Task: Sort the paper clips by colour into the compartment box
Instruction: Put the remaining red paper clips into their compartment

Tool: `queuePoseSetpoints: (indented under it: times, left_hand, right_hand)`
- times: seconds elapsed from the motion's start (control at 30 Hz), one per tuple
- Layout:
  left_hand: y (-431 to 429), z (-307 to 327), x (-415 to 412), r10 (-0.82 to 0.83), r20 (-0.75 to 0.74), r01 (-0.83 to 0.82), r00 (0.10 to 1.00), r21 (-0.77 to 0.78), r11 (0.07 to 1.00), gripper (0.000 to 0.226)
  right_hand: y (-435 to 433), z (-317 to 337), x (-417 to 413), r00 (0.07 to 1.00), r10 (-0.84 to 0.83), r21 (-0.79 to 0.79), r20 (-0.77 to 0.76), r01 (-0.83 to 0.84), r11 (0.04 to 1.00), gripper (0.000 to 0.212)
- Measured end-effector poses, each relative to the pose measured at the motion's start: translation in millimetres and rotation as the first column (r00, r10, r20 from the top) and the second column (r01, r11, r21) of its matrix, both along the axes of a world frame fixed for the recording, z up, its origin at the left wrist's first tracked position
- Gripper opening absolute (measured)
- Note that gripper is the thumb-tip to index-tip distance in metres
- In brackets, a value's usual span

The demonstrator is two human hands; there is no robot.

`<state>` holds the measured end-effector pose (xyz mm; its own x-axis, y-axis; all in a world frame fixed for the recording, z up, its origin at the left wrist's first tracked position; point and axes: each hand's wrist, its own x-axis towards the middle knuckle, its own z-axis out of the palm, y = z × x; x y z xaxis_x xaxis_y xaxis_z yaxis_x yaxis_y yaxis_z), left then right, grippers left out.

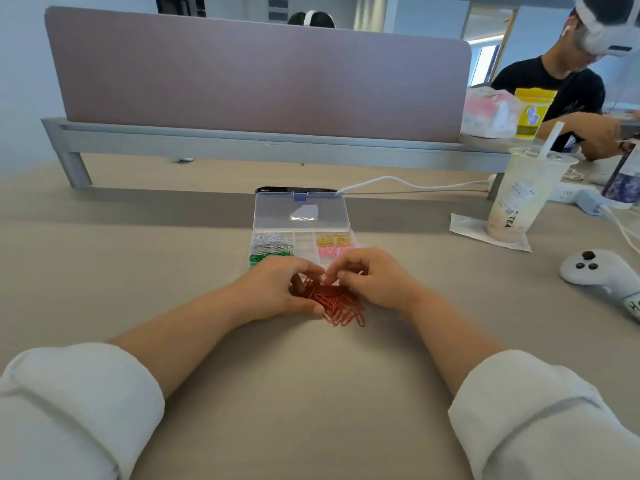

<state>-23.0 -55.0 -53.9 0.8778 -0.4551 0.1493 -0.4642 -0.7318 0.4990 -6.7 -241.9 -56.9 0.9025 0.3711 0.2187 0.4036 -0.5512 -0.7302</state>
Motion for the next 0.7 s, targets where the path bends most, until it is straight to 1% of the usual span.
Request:
queuePoseSetpoints:
  times: [0.07,0.1,0.13,0.2,0.23,0.3,0.37,0.47,0.5,0.57,0.6,0.63,0.7]
  left_hand:
    - [3,3,-1,-0.013,-0.011,0.014,1.0,0.02,1.0,0.067]
    - [6,5,-2,-0.015,-0.02,0.016,1.0,0.064,0.998,0.074]
    - [9,7,-3,-0.008,-0.041,0.013,0.999,0.127,0.992,0.083]
    - [11,9,-6,0.022,-0.085,0.0,0.996,0.256,0.967,0.099]
    - [10,9,-7,0.038,-0.093,-0.009,0.995,0.293,0.956,0.1]
    - [5,10,-7,0.045,-0.071,-0.022,0.996,0.297,0.955,0.09]
    - [-1,10,-6,0.041,-0.059,-0.026,0.997,0.24,0.97,0.076]
    - [-8,11,-2,0.041,-0.069,-0.028,0.997,0.175,0.984,0.058]
    - [-10,11,0,0.042,-0.089,-0.031,0.995,0.127,0.991,0.051]
    - [-13,11,2,0.066,-0.179,-0.067,0.982,0.001,0.998,0.038]
    - [-15,11,2,0.079,-0.189,-0.087,0.979,-0.031,0.996,0.033]
    - [-16,10,3,0.087,-0.159,-0.094,0.983,-0.037,0.995,0.029]
    - [-17,8,6,0.101,-0.041,-0.101,0.994,0.013,0.995,0.027]
  right_hand:
    - [-8,8,-4,0.999,0.019,-0.04,-0.033,-0.021,0.999,0.017]
    - [-13,13,-7,0.996,0.035,-0.102,-0.082,-0.044,0.994,0.026]
    - [-18,18,-11,0.986,0.055,-0.188,-0.155,-0.084,0.979,0.042]
    - [-23,25,-17,0.963,0.053,-0.382,-0.263,-0.155,0.911,0.069]
    - [-23,26,-19,0.962,0.048,-0.45,-0.267,-0.169,0.877,0.077]
    - [-19,24,-19,0.973,0.049,-0.494,-0.227,-0.158,0.855,0.081]
    - [-13,22,-17,0.98,0.06,-0.465,-0.19,-0.144,0.874,0.075]
    - [-5,17,-12,0.991,0.077,-0.414,-0.108,-0.116,0.903,0.058]
    - [-3,15,-10,0.994,0.076,-0.391,-0.076,-0.099,0.915,0.052]
    - [-2,13,-6,0.998,0.06,-0.344,-0.03,-0.067,0.937,0.042]
    - [-2,12,-4,0.999,0.051,-0.324,-0.015,-0.053,0.944,0.039]
    - [-2,12,-2,0.999,0.04,-0.309,-0.002,-0.038,0.95,0.036]
    - [-5,12,0,0.999,0.033,-0.29,0.01,-0.028,0.957,0.03]
